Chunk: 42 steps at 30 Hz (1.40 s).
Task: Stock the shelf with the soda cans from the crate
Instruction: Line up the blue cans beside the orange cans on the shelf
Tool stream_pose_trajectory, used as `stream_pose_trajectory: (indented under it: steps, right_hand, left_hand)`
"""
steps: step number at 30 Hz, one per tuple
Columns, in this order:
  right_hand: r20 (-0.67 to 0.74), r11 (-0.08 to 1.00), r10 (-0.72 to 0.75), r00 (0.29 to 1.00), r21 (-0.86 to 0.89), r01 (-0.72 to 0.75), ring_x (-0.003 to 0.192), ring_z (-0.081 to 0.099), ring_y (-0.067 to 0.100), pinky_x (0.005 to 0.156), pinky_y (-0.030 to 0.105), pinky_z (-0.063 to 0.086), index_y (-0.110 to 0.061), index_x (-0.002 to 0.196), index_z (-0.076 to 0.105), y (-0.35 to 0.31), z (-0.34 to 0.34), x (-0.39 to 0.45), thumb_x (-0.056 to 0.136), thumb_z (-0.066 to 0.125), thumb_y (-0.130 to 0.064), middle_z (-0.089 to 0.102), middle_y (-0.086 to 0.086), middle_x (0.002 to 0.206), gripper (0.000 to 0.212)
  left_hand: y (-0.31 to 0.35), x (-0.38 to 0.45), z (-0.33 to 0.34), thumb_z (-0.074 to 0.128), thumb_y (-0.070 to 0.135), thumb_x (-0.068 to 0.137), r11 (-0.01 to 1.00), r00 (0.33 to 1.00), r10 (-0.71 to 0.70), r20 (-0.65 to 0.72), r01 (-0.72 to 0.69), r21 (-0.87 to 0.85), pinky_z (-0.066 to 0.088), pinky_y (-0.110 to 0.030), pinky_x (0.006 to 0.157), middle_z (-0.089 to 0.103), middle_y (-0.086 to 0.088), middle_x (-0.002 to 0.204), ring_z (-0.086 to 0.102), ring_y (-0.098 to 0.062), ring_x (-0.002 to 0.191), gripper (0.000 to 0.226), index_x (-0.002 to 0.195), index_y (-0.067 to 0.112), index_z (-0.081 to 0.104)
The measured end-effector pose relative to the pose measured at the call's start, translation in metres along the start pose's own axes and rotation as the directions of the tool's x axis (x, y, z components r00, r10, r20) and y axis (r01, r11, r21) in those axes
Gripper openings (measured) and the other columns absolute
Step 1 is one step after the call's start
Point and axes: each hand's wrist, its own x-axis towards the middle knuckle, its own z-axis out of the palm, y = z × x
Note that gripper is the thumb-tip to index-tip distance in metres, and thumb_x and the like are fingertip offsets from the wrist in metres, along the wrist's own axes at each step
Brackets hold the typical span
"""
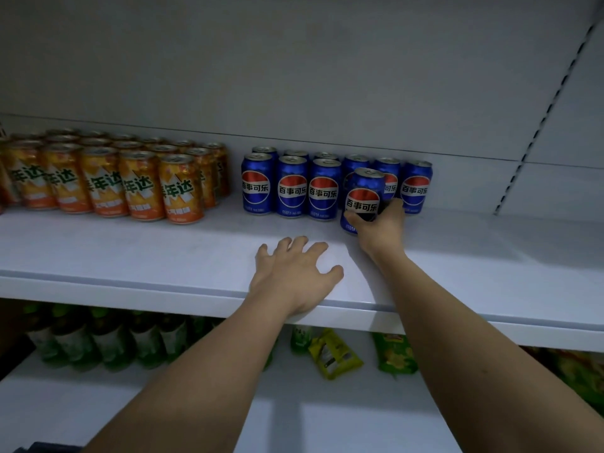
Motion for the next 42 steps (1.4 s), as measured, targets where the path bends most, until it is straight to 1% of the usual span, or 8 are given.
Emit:
stream_pose_trajectory:
  steps: [10, 15, 20, 24, 30, 37, 40, 42]
  right_hand:
    - [0.011, 0.978, 0.094, 0.996, -0.191, -0.090, 0.140, 0.036, 0.036, 0.106, 0.042, 0.039, -0.010, 0.156, 0.010, -0.007, 0.028, 0.029, 0.087, 0.074, -0.030, 0.019, 0.017, 0.160, 0.097]
    - [0.014, 0.983, 0.085, 0.996, -0.167, -0.081, 0.139, 0.038, 0.035, 0.108, 0.041, 0.038, -0.010, 0.154, 0.017, -0.004, 0.028, 0.030, 0.085, 0.076, -0.023, 0.027, 0.018, 0.156, 0.092]
    - [0.045, 0.993, 0.080, 0.996, -0.087, -0.076, 0.132, 0.044, 0.035, 0.106, 0.042, 0.041, -0.002, 0.145, 0.031, -0.006, 0.016, 0.013, 0.092, 0.066, -0.018, 0.040, 0.020, 0.148, 0.065]
    - [0.176, 0.995, 0.086, 0.981, -0.060, -0.076, 0.113, 0.057, 0.037, 0.094, 0.042, 0.046, -0.001, 0.125, 0.046, -0.014, -0.007, -0.021, 0.097, 0.057, -0.019, 0.060, 0.018, 0.122, 0.035]
    - [0.491, 0.957, 0.173, 0.854, -0.289, -0.027, 0.104, 0.060, 0.029, 0.096, 0.046, 0.051, -0.008, 0.124, 0.055, -0.056, -0.047, -0.069, 0.098, 0.056, -0.030, 0.063, 0.016, 0.118, 0.034]
    - [0.719, 0.887, 0.122, 0.684, -0.388, 0.250, 0.091, 0.060, 0.026, 0.066, 0.031, 0.050, -0.010, 0.126, 0.054, -0.118, -0.055, -0.151, 0.102, 0.048, -0.038, 0.064, 0.012, 0.113, 0.038]
    - [0.776, 0.869, 0.078, 0.626, -0.360, 0.339, 0.093, 0.060, 0.024, 0.074, 0.034, 0.050, -0.011, 0.123, 0.057, -0.135, -0.037, -0.189, 0.100, 0.052, -0.036, 0.064, 0.009, 0.113, 0.034]
    - [0.800, 0.862, 0.052, 0.597, -0.338, 0.378, 0.094, 0.059, 0.022, 0.081, 0.035, 0.050, -0.013, 0.119, 0.059, -0.141, -0.021, -0.215, 0.098, 0.054, -0.036, 0.062, 0.006, 0.109, 0.031]
  left_hand:
    - [-0.002, 0.001, 0.003, 0.018, 0.064, 0.094, 0.999, 0.999, 0.025, 0.021, -0.026, 0.035, 0.002, -0.055, 0.117, 0.010, 0.004, 0.163, 0.004, -0.022, 0.149, 0.064, 0.153, 0.039, 0.016]
    - [-0.002, 0.001, 0.004, 0.019, 0.065, 0.094, 0.999, 1.000, 0.026, 0.007, -0.027, 0.039, 0.003, -0.055, 0.117, 0.012, 0.004, 0.163, 0.006, -0.022, 0.149, 0.064, 0.153, 0.039, 0.017]
    - [-0.001, 0.000, 0.001, 0.024, 0.066, 0.092, 1.000, 1.000, 0.025, -0.012, -0.025, 0.009, 0.005, -0.053, 0.117, 0.015, 0.004, 0.162, 0.009, -0.021, 0.148, 0.065, 0.152, 0.040, 0.022]
    - [0.002, -0.009, -0.010, 0.031, 0.066, 0.091, 0.992, 1.000, 0.004, -0.031, -0.008, -0.123, 0.008, -0.051, 0.118, 0.027, 0.006, 0.159, 0.020, -0.018, 0.146, 0.061, 0.147, 0.042, 0.033]
    - [-0.008, -0.039, -0.033, 0.043, 0.056, 0.095, 0.737, 0.973, -0.221, 0.070, 0.214, -0.641, 0.039, -0.044, 0.108, 0.054, 0.001, 0.140, 0.054, -0.023, 0.122, 0.047, 0.135, 0.033, 0.050]
    - [-0.043, -0.114, -0.057, 0.039, 0.047, 0.098, 0.727, 0.913, -0.408, 0.013, 0.333, -0.600, 0.040, -0.043, 0.104, 0.057, 0.000, 0.129, 0.052, -0.023, 0.115, 0.038, 0.125, 0.026, 0.054]
    - [-0.067, -0.151, -0.067, 0.038, 0.039, 0.101, 0.701, 0.890, -0.455, -0.012, 0.350, -0.621, 0.039, -0.034, 0.088, 0.056, -0.002, 0.120, 0.049, -0.020, 0.104, 0.037, 0.126, 0.018, 0.055]
    - [-0.087, -0.178, -0.068, 0.038, 0.037, 0.101, 0.685, 0.883, -0.469, -0.018, 0.351, -0.638, 0.039, -0.033, 0.083, 0.054, -0.002, 0.107, 0.049, -0.020, 0.096, 0.028, 0.103, 0.019, 0.059]
